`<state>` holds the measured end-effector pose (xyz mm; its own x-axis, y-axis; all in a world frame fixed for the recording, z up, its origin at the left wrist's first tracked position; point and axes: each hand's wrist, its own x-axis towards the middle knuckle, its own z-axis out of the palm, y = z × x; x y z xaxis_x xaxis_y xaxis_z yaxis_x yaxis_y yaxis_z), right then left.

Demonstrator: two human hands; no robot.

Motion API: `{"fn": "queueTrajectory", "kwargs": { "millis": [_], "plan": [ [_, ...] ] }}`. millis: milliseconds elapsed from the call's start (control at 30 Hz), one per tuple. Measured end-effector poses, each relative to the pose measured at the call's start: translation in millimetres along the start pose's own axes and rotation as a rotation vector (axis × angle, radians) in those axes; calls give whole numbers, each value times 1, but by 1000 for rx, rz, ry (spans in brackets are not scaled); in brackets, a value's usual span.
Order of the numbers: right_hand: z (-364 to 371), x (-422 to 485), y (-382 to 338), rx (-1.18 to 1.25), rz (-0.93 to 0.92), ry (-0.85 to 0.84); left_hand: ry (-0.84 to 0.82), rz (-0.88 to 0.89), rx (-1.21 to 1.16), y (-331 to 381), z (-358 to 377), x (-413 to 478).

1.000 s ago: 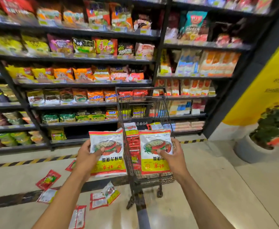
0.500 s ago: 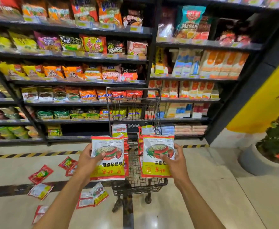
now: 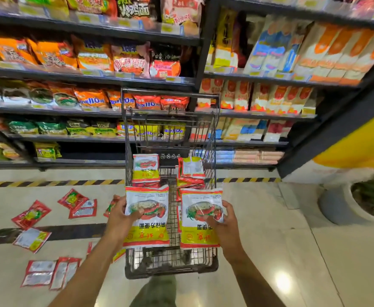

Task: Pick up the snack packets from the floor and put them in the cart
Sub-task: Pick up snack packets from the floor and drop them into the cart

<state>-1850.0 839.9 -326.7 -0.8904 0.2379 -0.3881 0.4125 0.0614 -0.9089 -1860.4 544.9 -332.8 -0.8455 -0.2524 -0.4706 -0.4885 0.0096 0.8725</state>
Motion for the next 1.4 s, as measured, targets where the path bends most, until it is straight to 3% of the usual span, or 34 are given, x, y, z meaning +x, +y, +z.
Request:
{"fn": "queueTrajectory", "kwargs": {
  "millis": [167, 267, 400, 500, 567, 667, 867, 1000, 1200, 1333, 1400],
  "plan": [
    [12, 70, 26, -75, 108, 27, -23, -149, 93, -22, 20, 79],
    [19, 110, 48, -146, 114, -45, 12, -211, 126, -36, 35, 119],
    [39, 156, 80, -244, 309, -29, 21, -308, 133, -64, 54, 164],
    [53, 188, 109, -287, 371, -29, -3, -349, 140, -99, 59, 196],
    [64, 210, 130, -379, 401, -46, -9, -246, 229, -140, 56, 216],
    [74, 237, 172, -476, 401, -90, -4, -343, 295, -185, 58, 245],
    [90, 278, 244, -598, 468, -6, 155, -537, 516, -242, 80, 291],
    [95, 294, 278, -639, 476, 44, 188, -603, 468, -256, 92, 304],
    [110, 296, 293, -838, 437, 145, 310, -481, 512, -276, 96, 299],
    [122, 287, 279, -986, 356, 177, 241, -367, 590, -285, 94, 301],
    [122, 278, 268, -1096, 332, 148, 205, -342, 698, -241, 101, 294]
  ]
}}
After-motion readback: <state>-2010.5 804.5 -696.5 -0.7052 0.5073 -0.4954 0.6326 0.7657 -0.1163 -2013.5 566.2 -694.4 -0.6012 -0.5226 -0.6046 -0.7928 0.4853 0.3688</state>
